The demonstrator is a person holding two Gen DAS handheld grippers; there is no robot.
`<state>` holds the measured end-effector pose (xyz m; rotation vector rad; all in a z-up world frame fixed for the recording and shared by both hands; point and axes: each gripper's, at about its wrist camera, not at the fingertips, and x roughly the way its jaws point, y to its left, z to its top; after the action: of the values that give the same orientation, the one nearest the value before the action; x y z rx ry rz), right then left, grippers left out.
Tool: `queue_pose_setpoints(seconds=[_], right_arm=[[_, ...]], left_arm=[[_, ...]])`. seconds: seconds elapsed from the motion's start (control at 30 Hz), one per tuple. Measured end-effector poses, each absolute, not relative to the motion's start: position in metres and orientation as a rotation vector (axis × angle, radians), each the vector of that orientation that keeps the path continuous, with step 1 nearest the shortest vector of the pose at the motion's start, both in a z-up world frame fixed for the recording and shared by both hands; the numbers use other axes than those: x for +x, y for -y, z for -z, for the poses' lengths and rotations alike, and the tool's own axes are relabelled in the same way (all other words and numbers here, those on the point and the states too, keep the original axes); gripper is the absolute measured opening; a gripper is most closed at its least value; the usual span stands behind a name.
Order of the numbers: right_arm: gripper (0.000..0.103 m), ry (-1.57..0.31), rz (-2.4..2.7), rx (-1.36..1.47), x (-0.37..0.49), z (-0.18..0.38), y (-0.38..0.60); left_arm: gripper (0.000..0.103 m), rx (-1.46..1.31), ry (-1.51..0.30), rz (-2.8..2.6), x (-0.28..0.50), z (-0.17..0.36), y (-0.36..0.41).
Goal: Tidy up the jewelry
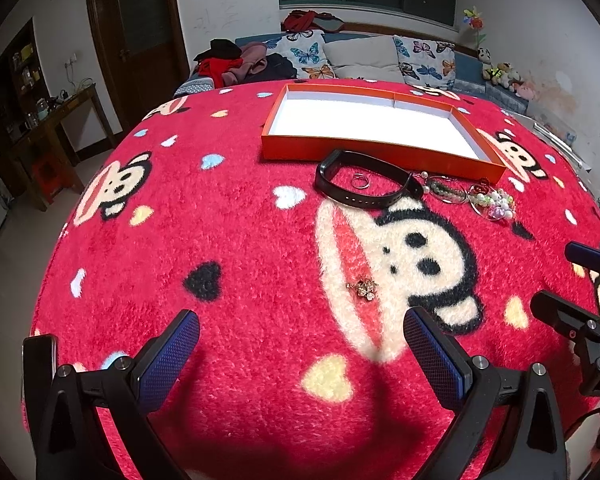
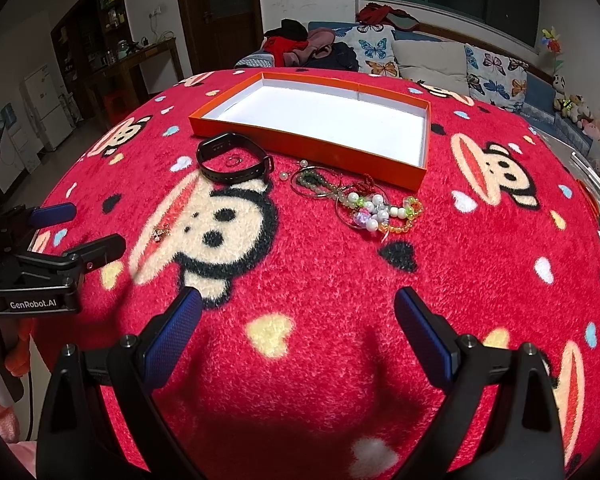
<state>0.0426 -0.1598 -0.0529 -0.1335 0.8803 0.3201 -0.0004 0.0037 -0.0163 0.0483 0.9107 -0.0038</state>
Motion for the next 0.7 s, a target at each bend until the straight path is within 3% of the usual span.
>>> queue_pose_setpoints(seconds=[0.7], right_arm=[[0.097,-0.912,-0.354,-0.121,0.057,0.062,0.159]], left_arm=[[0.103,0.044,-0.922,0.01,0.006,0.024,-0.008]])
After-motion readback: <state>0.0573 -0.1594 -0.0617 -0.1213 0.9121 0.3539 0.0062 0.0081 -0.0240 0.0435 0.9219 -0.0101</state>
